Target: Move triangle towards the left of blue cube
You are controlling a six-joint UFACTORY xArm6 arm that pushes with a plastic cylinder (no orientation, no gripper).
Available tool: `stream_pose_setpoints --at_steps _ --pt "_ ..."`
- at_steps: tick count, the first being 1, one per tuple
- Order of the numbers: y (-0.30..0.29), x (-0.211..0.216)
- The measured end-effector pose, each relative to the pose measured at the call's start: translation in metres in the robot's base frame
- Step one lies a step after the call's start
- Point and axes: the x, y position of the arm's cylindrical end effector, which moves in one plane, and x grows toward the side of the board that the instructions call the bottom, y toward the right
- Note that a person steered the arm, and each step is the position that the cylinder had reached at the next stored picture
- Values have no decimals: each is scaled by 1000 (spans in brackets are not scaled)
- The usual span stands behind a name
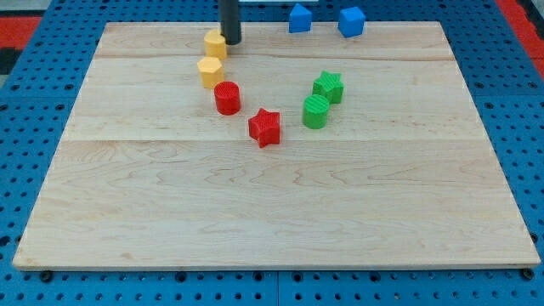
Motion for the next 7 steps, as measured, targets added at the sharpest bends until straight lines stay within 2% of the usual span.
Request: stream_pose_setpoints --at_steps 1,2,5,7 --pt "-11 -30" --pt "1 -36" --pt "73 -36" --pt "141 -24"
